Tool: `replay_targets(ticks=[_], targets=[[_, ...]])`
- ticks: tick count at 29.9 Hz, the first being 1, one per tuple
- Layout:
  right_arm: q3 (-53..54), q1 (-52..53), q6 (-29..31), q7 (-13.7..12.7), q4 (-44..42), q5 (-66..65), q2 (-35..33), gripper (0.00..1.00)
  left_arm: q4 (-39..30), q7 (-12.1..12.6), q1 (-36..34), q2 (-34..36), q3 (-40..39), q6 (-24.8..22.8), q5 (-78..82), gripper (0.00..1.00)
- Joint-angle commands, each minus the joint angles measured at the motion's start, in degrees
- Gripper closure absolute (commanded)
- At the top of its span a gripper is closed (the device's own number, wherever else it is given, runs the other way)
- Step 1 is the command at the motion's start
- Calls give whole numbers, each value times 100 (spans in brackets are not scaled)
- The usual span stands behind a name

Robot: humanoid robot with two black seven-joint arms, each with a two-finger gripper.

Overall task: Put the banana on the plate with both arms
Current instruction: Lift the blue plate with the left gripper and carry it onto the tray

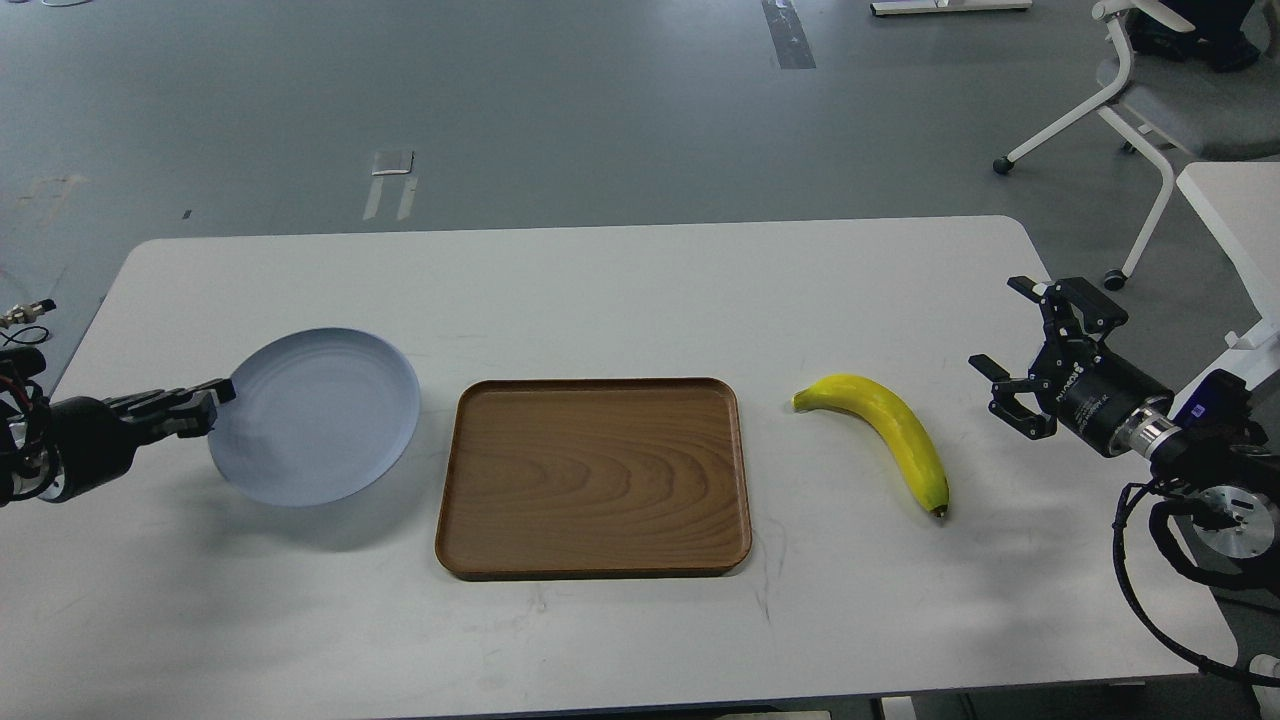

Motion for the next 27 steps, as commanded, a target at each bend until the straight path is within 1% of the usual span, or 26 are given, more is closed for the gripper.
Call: replay_targets(ticks=[1, 2, 4, 5, 8, 10, 11, 13, 14, 16, 17, 19, 22, 27], targets=[[9, 0, 0, 0, -11, 0, -20, 0, -505, 1, -533, 53, 12, -295, 70, 100], [9, 9, 0, 0, -20, 0, -20, 0, -628, 1, -743, 18, 12, -444, 106, 100], [9, 0, 0, 0, -20, 0, -20, 0, -761, 1, -947, -26, 64, -603, 115, 100], [9, 0, 0, 0, -20, 0, -20, 0, -875, 1, -1130, -157, 126, -734, 115, 100], [9, 0, 0, 0, -20, 0, -11, 0, -946, 1, -1369, -632, 275, -806, 158, 100], [9, 0, 0, 0, -20, -9, -11, 0, -894, 1, -1588, -1018, 503, -814, 508, 100], [9, 0, 0, 0, -20, -9, -11, 0, -893, 1, -1589, -1020, 504, -814, 510, 100], [9, 9, 0, 0, -29, 0, -11, 0, -815, 1, -1703, -1501, 697, -814, 747, 100], [9, 9, 0, 0, -29, -9, -20, 0, -771, 1, -1704, -1616, 724, -814, 774, 100], [18, 9, 0, 0, -38, -9, -20, 0, -430, 1, -1721, -2107, 820, -814, 853, 100], [18, 9, 0, 0, -38, -9, -20, 0, -428, 1, -1721, -2110, 821, -814, 853, 100], [18, 9, 0, 0, -38, -9, -20, 0, 19, 1, -1765, -2591, 943, -814, 949, 100], [9, 9, 0, 0, -38, -9, -20, 0, 520, 1, -1818, -3048, 1206, -814, 967, 100], [9, 0, 0, 0, -38, -9, -20, 0, 1162, 1, -1862, -3497, 1435, -814, 959, 100]])
